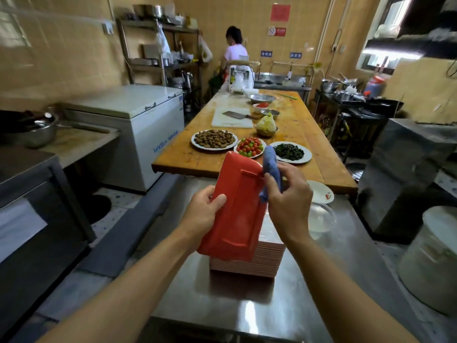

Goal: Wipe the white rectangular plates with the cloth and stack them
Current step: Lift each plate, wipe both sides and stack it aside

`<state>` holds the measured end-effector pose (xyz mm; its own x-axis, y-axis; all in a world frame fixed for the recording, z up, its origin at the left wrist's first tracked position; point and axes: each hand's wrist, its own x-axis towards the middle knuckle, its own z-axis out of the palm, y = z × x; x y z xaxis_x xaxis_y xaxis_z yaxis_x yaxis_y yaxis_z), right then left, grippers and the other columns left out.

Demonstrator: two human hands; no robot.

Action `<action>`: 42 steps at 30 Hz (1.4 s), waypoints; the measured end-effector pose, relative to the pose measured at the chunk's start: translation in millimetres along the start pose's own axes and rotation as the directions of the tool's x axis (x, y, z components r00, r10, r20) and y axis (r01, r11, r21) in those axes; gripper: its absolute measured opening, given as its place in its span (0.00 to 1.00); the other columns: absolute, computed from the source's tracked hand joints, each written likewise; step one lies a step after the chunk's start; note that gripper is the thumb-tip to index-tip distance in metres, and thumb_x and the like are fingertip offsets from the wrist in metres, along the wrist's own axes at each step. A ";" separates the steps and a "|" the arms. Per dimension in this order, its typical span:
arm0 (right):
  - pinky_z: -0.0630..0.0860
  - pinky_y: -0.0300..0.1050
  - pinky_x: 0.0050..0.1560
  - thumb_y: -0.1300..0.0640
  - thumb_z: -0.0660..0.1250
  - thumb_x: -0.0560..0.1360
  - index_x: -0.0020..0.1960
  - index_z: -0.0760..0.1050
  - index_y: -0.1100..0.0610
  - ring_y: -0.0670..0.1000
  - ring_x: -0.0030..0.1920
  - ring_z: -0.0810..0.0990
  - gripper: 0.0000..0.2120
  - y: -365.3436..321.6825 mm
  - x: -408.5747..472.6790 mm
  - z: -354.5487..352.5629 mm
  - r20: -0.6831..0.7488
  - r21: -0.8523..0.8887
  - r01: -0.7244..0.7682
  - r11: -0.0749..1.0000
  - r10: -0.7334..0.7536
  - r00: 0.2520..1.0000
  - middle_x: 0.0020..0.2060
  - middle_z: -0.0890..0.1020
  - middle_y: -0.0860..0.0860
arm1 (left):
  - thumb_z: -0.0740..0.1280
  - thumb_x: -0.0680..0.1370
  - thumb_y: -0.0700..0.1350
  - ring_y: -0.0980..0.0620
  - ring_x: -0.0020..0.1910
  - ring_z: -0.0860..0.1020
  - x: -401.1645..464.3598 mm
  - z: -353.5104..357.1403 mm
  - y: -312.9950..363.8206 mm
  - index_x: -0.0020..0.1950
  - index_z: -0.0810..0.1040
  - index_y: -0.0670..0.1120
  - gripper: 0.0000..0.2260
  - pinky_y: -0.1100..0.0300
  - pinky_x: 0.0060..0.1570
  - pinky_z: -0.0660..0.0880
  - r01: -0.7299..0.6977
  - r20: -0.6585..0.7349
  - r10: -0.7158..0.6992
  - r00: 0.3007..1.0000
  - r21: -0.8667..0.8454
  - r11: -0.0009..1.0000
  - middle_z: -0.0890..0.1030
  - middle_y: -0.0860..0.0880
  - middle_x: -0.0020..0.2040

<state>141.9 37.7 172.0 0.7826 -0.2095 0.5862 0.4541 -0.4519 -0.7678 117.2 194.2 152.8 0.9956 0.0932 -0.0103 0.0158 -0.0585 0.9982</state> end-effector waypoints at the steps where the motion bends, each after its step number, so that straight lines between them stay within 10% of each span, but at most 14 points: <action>1: 0.71 0.42 0.57 0.61 0.69 0.73 0.54 0.79 0.60 0.50 0.56 0.76 0.10 -6.9 1.2 8.7 0.048 -0.029 0.064 0.997 -0.063 0.997 0.54 0.80 0.54 | 0.60 0.81 0.41 0.46 0.45 0.82 -4.1 -2.8 0.9 0.58 0.76 0.43 0.08 0.49 0.48 0.80 0.016 0.013 -0.015 1.000 -0.075 0.997 0.83 0.44 0.47; 15: 0.61 0.48 0.66 0.53 0.56 0.78 0.66 0.69 0.57 0.55 0.65 0.68 0.18 -18.9 -3.1 67.4 0.429 -0.243 0.413 0.878 -0.284 0.857 0.65 0.72 0.55 | 0.60 0.80 0.39 0.49 0.36 0.82 -24.6 -35.1 -1.7 0.55 0.76 0.40 0.07 0.56 0.37 0.81 0.012 -0.006 -0.014 1.000 -0.308 0.951 0.82 0.42 0.42; 20: 0.61 0.40 0.52 0.59 0.58 0.79 0.57 0.70 0.62 0.54 0.55 0.70 0.10 4.6 2.3 53.9 0.317 -0.209 0.168 0.963 -0.097 0.944 0.51 0.73 0.54 | 0.60 0.80 0.41 0.47 0.39 0.83 -23.9 -34.3 -5.9 0.57 0.75 0.40 0.08 0.54 0.37 0.80 0.034 -0.012 -0.039 0.999 -0.319 0.947 0.83 0.42 0.43; 27: 0.63 0.47 0.59 0.62 0.55 0.79 0.58 0.64 0.64 0.57 0.59 0.67 0.09 0.9 -8.8 50.9 0.164 -0.236 -0.018 0.972 0.058 0.985 0.60 0.68 0.60 | 0.59 0.80 0.37 0.48 0.35 0.81 -15.6 -16.1 2.5 0.51 0.76 0.40 0.06 0.53 0.37 0.81 0.016 -0.042 -0.038 0.998 -0.439 0.898 0.81 0.41 0.41; 42: 0.80 0.49 0.49 0.61 0.66 0.74 0.58 0.57 0.48 0.52 0.50 0.80 0.21 19.0 -33.6 7.9 0.441 0.199 -0.565 0.801 0.441 0.782 0.54 0.75 0.55 | 0.56 0.82 0.42 0.51 0.44 0.83 9.4 -0.4 -3.0 0.60 0.72 0.47 0.10 0.54 0.40 0.81 -0.054 -0.091 0.010 0.996 -0.494 0.868 0.83 0.46 0.48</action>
<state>127.5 43.0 135.7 0.9998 0.0188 0.0053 0.0066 -0.0707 -0.9975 126.4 195.7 149.8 0.9831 0.1831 0.0050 -0.0856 0.4351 0.8963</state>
